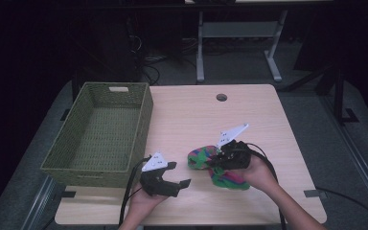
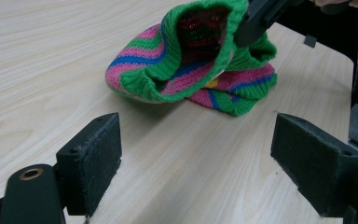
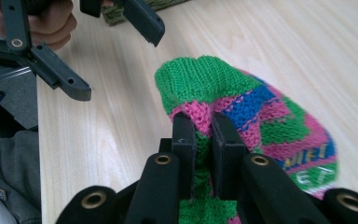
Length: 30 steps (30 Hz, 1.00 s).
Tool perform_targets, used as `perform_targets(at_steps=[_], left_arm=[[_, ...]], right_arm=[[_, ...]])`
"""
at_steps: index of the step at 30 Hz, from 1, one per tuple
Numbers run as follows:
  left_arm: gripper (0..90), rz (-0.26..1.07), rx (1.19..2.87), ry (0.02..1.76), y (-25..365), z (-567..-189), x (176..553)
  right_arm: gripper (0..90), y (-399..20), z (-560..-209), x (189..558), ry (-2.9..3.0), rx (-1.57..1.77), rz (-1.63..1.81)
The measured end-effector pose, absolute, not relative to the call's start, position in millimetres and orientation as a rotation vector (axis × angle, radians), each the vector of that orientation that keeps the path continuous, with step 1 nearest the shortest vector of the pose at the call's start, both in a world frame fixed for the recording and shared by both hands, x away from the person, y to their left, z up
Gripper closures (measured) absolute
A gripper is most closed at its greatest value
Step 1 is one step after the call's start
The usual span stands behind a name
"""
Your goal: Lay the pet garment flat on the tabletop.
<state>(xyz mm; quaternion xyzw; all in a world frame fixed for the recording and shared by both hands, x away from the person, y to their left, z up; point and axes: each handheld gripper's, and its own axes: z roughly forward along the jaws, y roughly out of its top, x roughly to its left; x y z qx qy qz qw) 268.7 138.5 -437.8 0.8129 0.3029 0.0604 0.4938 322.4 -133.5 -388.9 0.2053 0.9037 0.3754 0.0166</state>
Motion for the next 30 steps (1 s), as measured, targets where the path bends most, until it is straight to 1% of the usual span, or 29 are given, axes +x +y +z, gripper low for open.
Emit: perform_targets(at_steps=[6, 15, 16, 17, 23, 24, 26, 30], left_arm=[[15.9, 0.128, 1.953, 0.738, 131.3, -436.7, 271.6], [16.5, 0.169, 1.993, 0.750, 118.9, -443.2, 284.3], [17.7, 0.177, 1.997, 0.743, 117.6, -443.6, 286.2], [21.2, 0.185, 1.992, 0.739, 116.6, -444.1, 287.1], [26.7, 0.181, 1.981, 0.762, 108.9, -452.4, 300.8], [30.1, 0.180, 1.984, 0.761, 107.4, -453.3, 301.8], [33.3, 0.181, 2.005, 0.751, 102.4, -455.7, 304.4], [44.9, 0.179, 2.010, 0.741, 94.4, -459.4, 307.0]], right_arm=[[81.1, -143.8, -376.2, 322.3, 2.777, 0.664, 1.222], [81.1, -159.8, -365.8, 326.0, 2.740, 0.697, 1.281], [81.1, -161.0, -364.9, 326.1, 2.737, 0.700, 1.288], [81.1, -163.2, -363.3, 326.3, 2.734, 0.706, 1.295], [81.1, -172.5, -358.5, 328.0, 2.718, 0.718, 1.319], [81.1, -173.5, -358.3, 328.4, 2.717, 0.715, 1.321], [81.1, -174.9, -358.3, 328.9, 2.717, 0.716, 1.322], [81.1, -178.0, -359.3, 331.1, 2.709, 0.732, 1.322]])
